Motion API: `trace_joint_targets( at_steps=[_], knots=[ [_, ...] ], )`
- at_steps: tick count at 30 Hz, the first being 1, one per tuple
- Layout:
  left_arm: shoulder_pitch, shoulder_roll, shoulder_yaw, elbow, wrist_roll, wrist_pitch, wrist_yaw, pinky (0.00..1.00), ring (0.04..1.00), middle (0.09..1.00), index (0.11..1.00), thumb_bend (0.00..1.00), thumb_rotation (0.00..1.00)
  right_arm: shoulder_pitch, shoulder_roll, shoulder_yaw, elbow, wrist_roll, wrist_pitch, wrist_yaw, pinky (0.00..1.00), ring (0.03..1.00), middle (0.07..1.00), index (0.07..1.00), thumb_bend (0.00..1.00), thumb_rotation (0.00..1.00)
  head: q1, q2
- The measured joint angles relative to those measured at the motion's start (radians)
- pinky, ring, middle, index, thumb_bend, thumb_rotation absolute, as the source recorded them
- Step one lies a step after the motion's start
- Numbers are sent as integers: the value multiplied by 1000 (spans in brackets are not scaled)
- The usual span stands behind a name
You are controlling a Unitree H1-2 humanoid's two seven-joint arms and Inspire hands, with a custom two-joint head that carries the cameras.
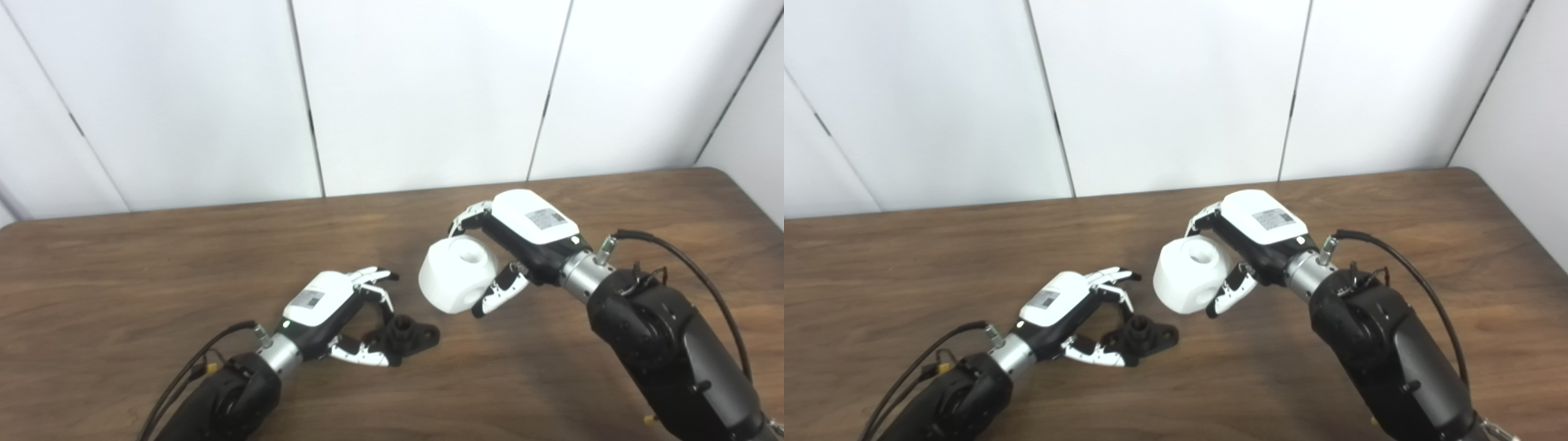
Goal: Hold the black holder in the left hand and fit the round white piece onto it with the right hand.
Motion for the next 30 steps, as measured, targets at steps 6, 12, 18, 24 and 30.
trace_joint_targets(
  at_steps=[6,12,18,24,30],
  knots=[
    [-2,-7,-5,3,5,8,4,823,921,894,485,524,69,-1,8,31,10,3,-43,0,717,797,729,482,521,140,11,5],
    [-4,-11,-8,6,5,10,5,827,925,898,486,524,69,-18,33,40,24,3,-43,8,716,804,735,482,521,141,28,14],
    [-5,-16,-9,6,8,18,5,823,929,897,485,524,70,-38,46,45,36,2,-43,25,705,801,735,482,522,142,31,18],
    [-7,-17,-12,5,17,21,9,821,932,897,486,524,69,-52,56,45,55,3,-44,25,705,789,727,482,523,141,37,25],
    [-7,-19,-18,1,17,35,9,822,929,893,485,524,68,-54,65,46,73,3,-45,25,718,793,728,482,522,140,40,28]
  ],
)
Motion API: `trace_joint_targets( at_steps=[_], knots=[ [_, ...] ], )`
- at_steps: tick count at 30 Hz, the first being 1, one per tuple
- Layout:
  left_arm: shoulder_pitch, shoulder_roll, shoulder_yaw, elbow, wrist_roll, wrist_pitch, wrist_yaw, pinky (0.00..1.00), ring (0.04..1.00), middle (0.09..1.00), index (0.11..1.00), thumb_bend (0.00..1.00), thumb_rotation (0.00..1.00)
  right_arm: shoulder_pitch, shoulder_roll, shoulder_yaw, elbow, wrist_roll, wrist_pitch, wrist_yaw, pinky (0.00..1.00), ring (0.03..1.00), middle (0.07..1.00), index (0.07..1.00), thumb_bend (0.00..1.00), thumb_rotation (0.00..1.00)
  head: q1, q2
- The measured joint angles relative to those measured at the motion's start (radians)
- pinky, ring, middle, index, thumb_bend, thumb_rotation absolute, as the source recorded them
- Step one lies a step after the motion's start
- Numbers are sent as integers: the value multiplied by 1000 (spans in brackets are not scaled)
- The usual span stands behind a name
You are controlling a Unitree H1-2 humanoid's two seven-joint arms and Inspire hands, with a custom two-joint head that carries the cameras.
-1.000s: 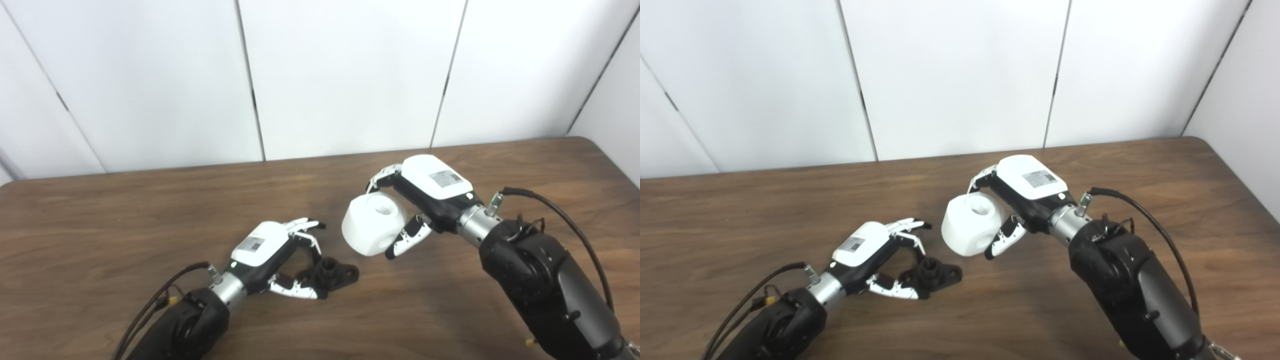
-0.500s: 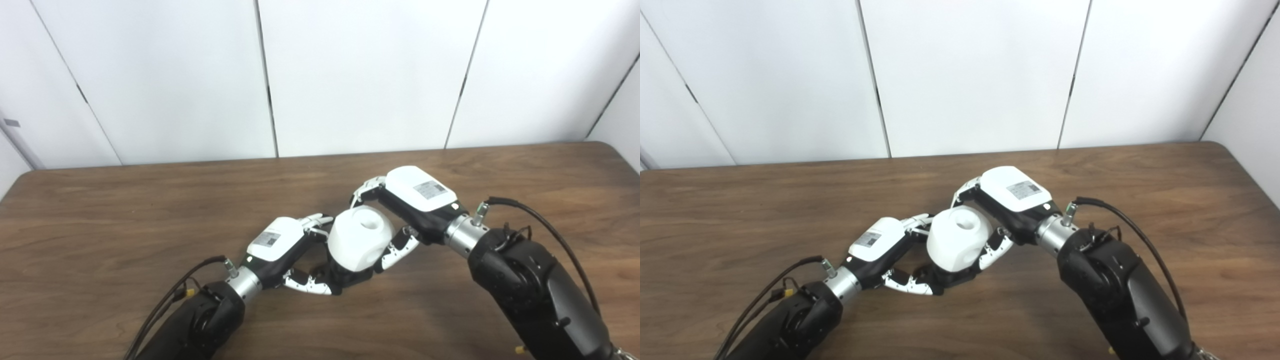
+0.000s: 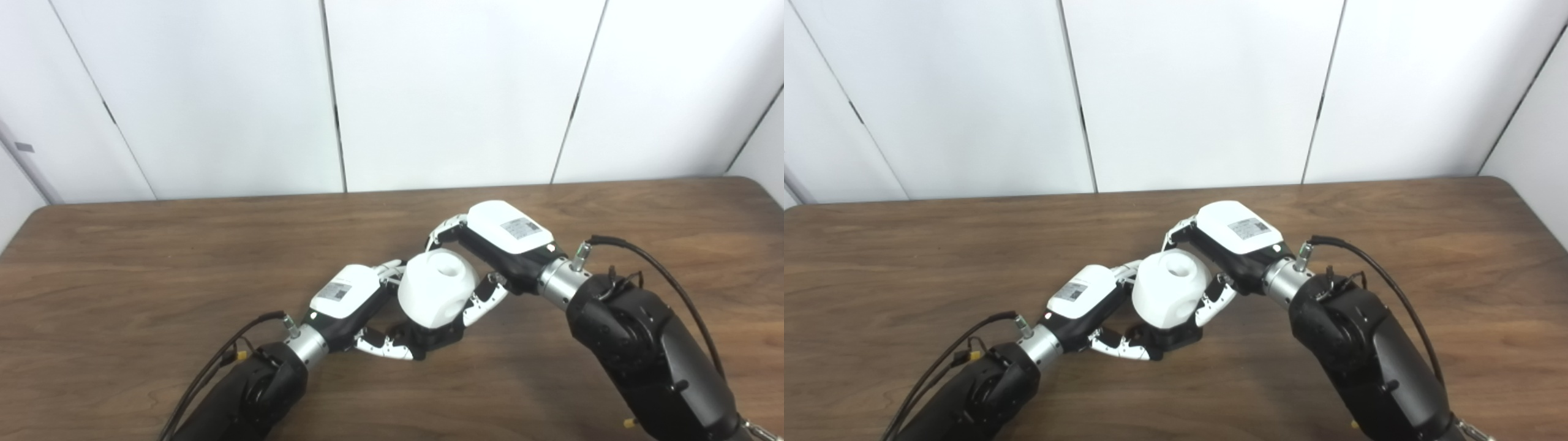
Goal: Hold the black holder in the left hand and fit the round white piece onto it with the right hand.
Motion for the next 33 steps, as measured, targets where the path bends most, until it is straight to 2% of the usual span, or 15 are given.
trace_joint_targets(
  at_steps=[8,18,33],
  knots=[
    [4,0,-4,-11,0,14,-1,837,932,894,485,524,68,-16,1,9,16,0,-20,2,710,790,725,482,522,139,0,11],
    [6,1,-12,-26,1,40,-1,824,931,891,485,524,69,-43,-26,40,37,-20,-36,48,698,793,729,482,523,141,6,20],
    [7,3,-15,-37,5,52,-4,817,930,890,484,524,71,-70,-36,57,77,-22,-108,50,695,782,718,482,523,141,11,31]
  ],
)
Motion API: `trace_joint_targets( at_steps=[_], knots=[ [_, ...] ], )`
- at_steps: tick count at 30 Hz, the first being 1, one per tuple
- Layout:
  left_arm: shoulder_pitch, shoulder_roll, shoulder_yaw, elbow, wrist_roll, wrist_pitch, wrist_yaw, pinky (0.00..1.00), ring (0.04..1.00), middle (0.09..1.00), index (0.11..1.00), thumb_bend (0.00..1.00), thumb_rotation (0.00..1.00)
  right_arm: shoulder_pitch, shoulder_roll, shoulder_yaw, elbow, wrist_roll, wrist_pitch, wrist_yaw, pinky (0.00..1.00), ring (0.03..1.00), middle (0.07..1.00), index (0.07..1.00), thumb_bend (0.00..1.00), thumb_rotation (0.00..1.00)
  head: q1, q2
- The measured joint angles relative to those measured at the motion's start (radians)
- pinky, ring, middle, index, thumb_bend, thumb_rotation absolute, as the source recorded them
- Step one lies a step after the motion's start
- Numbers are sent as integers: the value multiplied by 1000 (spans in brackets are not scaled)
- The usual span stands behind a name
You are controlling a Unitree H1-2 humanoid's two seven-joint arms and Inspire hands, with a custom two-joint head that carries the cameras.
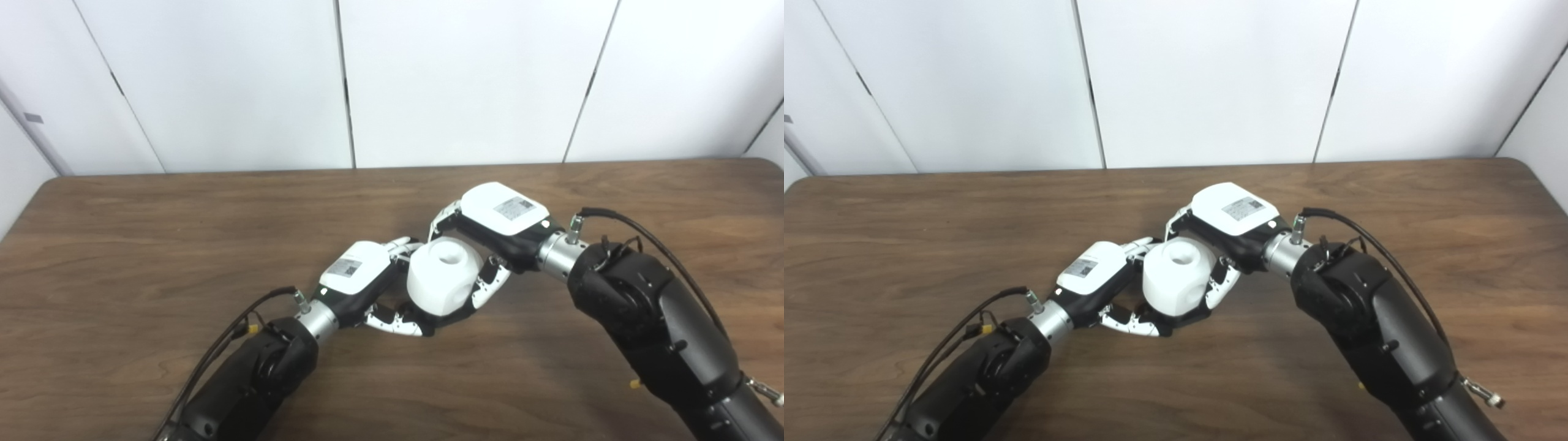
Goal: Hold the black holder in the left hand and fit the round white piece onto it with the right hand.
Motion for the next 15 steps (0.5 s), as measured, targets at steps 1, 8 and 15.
trace_joint_targets(
  at_steps=[1,8,15],
  knots=[
    [0,0,0,0,0,0,0,815,928,889,484,524,71,-2,0,0,4,0,-2,0,695,781,718,482,523,141,0,0],
    [0,0,0,0,1,0,0,811,929,887,484,524,70,-15,6,7,25,0,-5,0,702,776,721,482,522,141,0,2],
    [0,-1,0,-1,2,2,0,811,931,890,484,524,71,-22,14,29,54,-8,-13,0,707,783,722,482,521,139,3,3]
  ],
)
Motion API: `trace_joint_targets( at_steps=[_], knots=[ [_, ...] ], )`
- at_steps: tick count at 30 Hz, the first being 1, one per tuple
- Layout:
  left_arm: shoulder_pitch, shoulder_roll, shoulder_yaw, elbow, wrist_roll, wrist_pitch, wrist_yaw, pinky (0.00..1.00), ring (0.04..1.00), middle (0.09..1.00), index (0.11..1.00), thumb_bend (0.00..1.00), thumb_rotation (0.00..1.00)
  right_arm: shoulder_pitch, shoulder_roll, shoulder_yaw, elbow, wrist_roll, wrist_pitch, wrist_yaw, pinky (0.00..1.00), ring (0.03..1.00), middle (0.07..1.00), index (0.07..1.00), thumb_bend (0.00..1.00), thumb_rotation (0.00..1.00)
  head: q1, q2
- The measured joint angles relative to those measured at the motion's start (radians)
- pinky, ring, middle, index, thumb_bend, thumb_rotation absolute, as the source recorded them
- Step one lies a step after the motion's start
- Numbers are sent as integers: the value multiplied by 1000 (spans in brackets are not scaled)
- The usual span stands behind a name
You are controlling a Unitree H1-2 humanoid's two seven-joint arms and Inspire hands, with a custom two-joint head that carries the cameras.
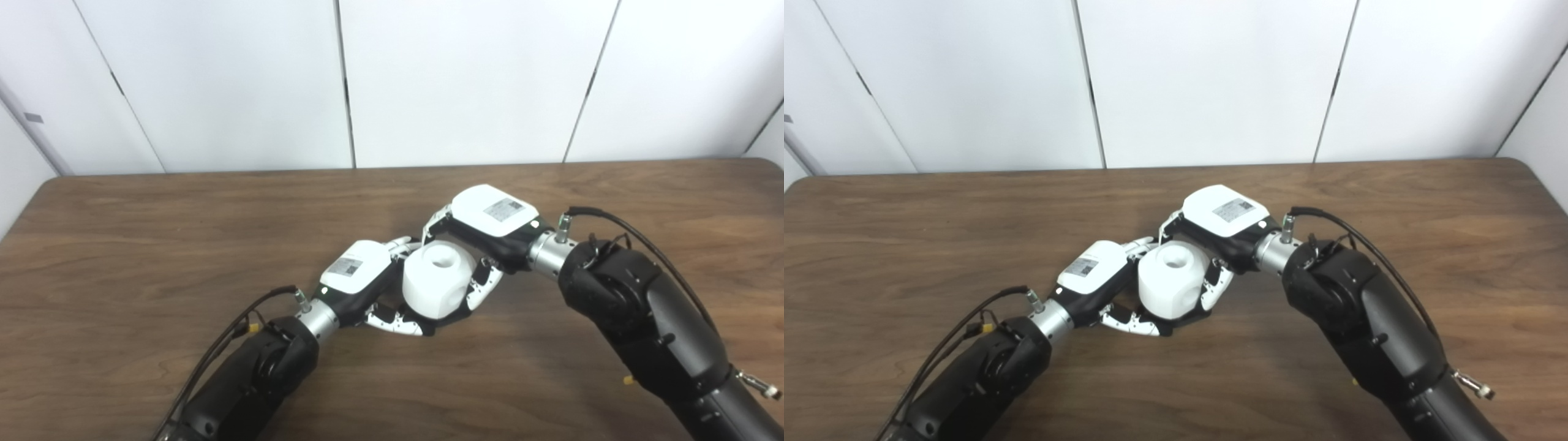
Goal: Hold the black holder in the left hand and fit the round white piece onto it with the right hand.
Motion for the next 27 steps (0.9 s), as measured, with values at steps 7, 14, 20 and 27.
trace_joint_targets(
  at_steps=[7,14,20,27],
  knots=[
    [0,1,0,0,3,4,0,808,930,886,483,524,72,-19,11,9,21,-16,-19,-1,703,776,711,482,522,140,2,2],
    [0,1,0,-1,3,8,0,813,932,885,483,524,72,-21,15,8,35,-20,-29,-12,719,779,710,482,521,140,2,5],
    [2,1,1,-3,-1,12,-1,816,932,885,482,524,71,-21,14,8,35,-19,-29,-12,710,769,704,482,522,138,3,6],
    [1,2,1,-3,-1,12,-1,806,930,886,482,524,72,-21,13,7,36,-18,-30,-13,709,767,702,482,522,139,2,6]
  ],
)
